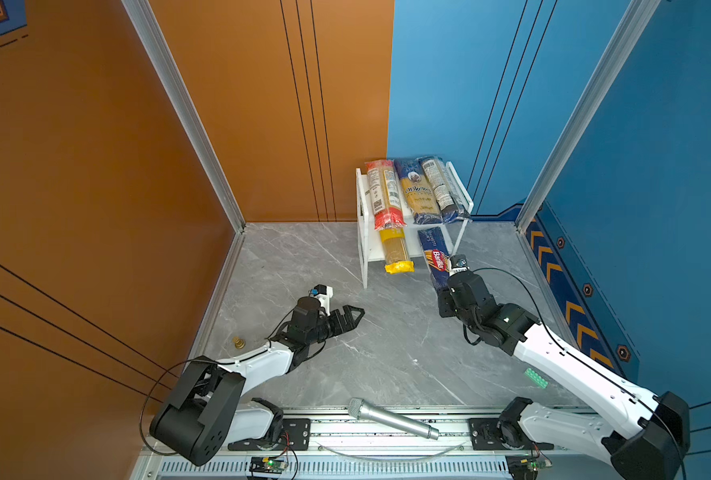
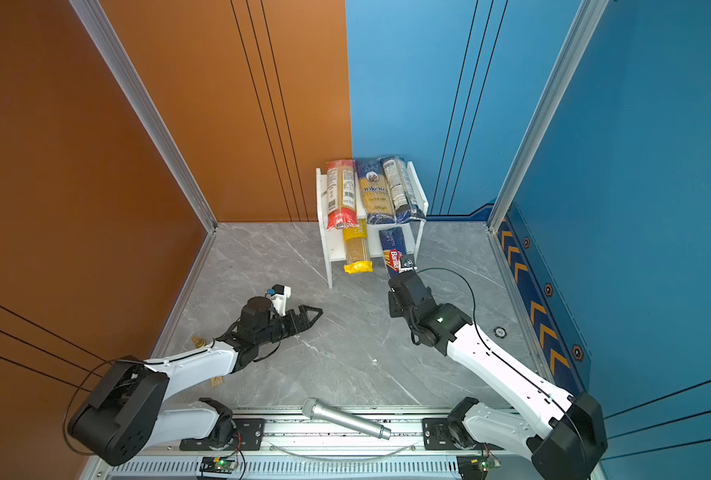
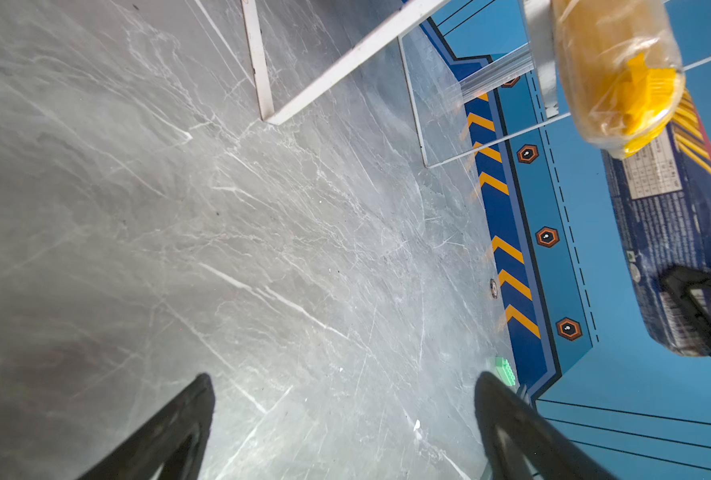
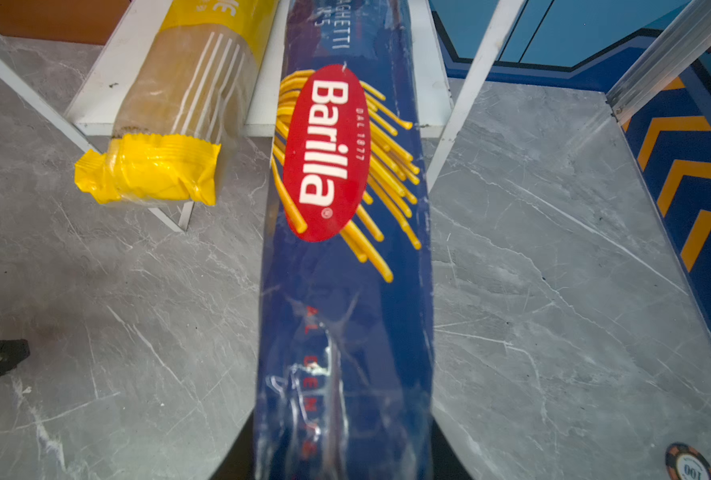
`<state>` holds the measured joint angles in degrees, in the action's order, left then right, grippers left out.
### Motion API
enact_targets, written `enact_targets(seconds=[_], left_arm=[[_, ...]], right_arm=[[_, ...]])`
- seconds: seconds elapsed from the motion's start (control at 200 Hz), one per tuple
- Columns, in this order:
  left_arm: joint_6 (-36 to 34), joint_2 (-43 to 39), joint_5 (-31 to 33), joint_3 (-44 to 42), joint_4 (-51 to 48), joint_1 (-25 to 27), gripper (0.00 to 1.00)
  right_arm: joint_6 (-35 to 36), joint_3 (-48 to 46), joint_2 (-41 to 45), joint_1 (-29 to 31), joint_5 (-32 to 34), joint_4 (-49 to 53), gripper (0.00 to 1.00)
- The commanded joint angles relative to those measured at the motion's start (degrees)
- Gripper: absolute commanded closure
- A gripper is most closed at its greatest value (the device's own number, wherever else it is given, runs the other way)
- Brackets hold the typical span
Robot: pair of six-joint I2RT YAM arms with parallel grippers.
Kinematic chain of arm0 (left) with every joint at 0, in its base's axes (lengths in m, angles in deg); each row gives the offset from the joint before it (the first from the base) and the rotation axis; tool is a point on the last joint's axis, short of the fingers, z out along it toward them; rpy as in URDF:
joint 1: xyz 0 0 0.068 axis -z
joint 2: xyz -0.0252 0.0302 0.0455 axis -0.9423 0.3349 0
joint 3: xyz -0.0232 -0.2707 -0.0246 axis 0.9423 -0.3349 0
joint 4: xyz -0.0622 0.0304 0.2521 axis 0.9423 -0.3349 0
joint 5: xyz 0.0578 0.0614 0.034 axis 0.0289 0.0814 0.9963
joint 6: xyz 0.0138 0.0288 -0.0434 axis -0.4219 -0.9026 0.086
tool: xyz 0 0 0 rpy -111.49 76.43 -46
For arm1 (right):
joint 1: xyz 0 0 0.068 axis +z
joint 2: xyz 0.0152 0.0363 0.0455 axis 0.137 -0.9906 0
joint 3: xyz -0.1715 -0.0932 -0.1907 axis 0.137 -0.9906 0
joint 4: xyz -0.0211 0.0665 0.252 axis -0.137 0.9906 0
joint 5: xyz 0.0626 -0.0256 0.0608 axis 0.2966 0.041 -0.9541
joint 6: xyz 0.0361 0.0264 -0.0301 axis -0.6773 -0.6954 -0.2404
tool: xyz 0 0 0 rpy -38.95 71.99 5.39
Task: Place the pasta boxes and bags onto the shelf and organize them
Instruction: 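Insert the Barilla box onto the lower tier beside the Pastatime pack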
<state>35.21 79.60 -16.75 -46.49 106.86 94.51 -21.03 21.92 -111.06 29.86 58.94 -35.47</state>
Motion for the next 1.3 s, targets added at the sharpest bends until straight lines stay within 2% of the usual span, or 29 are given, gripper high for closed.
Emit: enact_targets(seconds=[0.0, 0.421, 0.616, 0.936, 1.292], left_arm=[[-1.69, -0.80, -2.06, 1.95, 0.51, 0.36, 0.02], [-1.43, -1.60, -1.89, 1.36, 0.51, 0.36, 0.02], [-1.52, -2.03, -1.64, 1.07, 0.53, 0.36, 0.02], [-1.61, -2.05, -1.41, 0.84, 0.51, 0.36, 0.02], [-1.74, -2.30, -1.45, 0.56, 0.51, 0.27, 0.02]], right_arm=[[1.39, 4.47, -0.02, -1.06, 1.02, -11.27, 1.00], [2.23, 3.76, -3.37, -4.67, -0.43, -19.78, 1.00], [0.15, 3.86, -5.27, -6.40, -2.48, -23.20, 1.00], [-0.64, 3.81, -10.38, -7.18, -4.08, -30.68, 1.00], [-0.93, 5.91, -14.28, -8.11, -5.47, -33.67, 1.00]])
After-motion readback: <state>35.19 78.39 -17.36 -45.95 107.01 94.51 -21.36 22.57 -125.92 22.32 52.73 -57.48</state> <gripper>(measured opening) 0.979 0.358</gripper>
